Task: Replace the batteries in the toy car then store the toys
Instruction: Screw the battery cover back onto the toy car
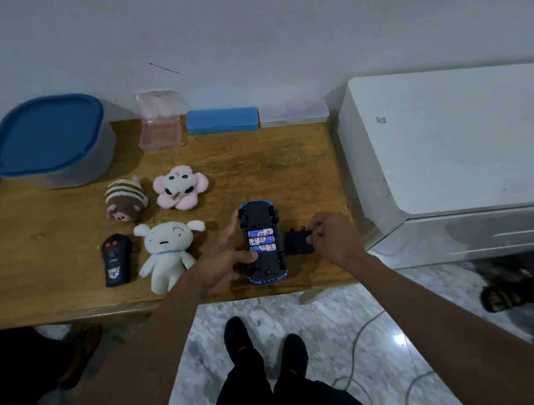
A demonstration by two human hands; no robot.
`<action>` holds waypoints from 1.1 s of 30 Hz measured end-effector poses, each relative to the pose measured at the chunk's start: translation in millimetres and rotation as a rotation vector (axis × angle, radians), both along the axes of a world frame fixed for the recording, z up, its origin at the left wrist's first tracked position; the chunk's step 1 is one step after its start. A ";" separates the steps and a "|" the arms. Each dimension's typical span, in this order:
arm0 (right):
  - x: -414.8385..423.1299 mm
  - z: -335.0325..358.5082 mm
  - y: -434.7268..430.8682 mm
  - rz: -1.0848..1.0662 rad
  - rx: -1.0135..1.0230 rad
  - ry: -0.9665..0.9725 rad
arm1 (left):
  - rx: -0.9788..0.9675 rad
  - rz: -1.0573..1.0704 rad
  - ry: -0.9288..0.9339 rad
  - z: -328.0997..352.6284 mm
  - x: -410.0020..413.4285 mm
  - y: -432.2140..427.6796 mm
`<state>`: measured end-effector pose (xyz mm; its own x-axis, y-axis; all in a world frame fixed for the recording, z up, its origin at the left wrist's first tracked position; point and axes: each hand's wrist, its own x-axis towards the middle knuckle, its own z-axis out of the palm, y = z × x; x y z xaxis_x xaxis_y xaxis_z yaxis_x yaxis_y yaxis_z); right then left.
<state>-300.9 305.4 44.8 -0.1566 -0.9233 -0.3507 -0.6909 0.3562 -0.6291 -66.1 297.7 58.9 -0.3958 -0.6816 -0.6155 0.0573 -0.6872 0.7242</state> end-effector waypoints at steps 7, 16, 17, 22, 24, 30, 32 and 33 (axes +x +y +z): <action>-11.8 20.9 -3.2 -0.240 0.058 -0.297 | -0.005 -0.033 -0.016 5.1 0.3 -1.8; -2.9 101.1 -11.0 -0.148 -0.066 -0.502 | -0.113 -0.161 0.023 34.9 -0.7 -16.0; 4.0 105.2 -11.1 -0.134 -0.074 -0.513 | -0.126 -0.177 0.029 37.6 -0.1 -18.9; 30.9 112.2 -16.9 -0.103 -0.113 -0.484 | -0.210 -0.251 -0.001 50.2 5.8 -29.7; 35.5 112.7 -19.6 -0.104 -0.109 -0.466 | -0.233 -0.272 -0.014 52.2 8.7 -32.7; 45.2 113.3 -22.3 -0.055 -0.112 -0.399 | -0.237 -0.282 -0.008 53.4 19.2 -38.0; 47.6 113.3 -23.1 -0.045 -0.107 -0.400 | -0.233 -0.285 -0.003 53.1 21.7 -39.1; 48.7 113.1 -23.7 -0.039 -0.106 -0.401 | -0.233 -0.284 -0.003 52.9 22.9 -39.6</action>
<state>-252.2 281.7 157.9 -0.0626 -0.9536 -0.2945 -0.3714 0.2962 -0.8800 -43.2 258.1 111.8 -0.5877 -0.6669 -0.4580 -0.1146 -0.4918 0.8632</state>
